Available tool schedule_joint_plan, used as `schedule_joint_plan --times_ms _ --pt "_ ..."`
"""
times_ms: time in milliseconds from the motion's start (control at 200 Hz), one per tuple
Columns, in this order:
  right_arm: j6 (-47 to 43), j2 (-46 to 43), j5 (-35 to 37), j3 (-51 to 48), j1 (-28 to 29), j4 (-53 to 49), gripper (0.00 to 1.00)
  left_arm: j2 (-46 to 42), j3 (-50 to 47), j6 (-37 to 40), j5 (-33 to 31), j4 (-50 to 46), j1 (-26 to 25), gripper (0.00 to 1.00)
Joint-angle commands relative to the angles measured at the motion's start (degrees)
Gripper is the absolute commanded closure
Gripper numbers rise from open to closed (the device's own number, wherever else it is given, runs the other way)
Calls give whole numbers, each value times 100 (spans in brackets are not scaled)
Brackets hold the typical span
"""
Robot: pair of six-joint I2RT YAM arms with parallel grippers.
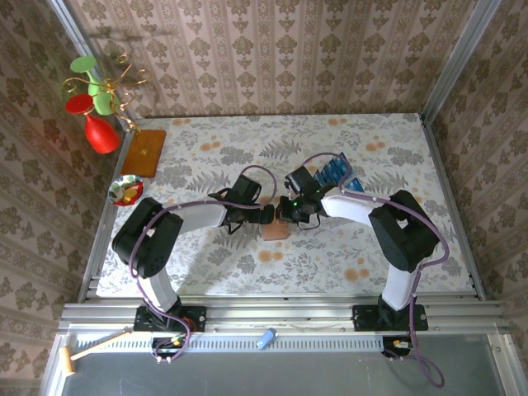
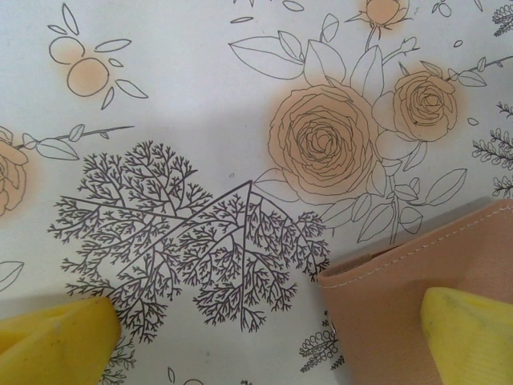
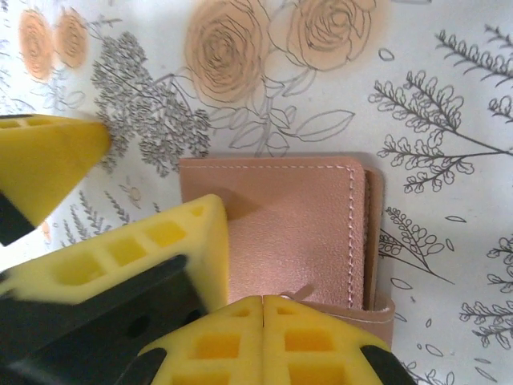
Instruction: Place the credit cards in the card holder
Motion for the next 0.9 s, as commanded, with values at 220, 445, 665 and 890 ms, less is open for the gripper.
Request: schedule_joint_plan --times_ms 220,445,665,890 --pt "182 32 1 65 1 -19 100 226 -307 -170 -59 -340 41 0" --pt "251 325 -63 44 48 174 100 239 -317 -188 -45 -323 31 0" --pt "272 488 -47 -34 56 271 100 236 -336 -222 -20 -299 2 0" --pt "320 461 -26 -264 56 373 100 180 -293 -257 54 -323 2 0"
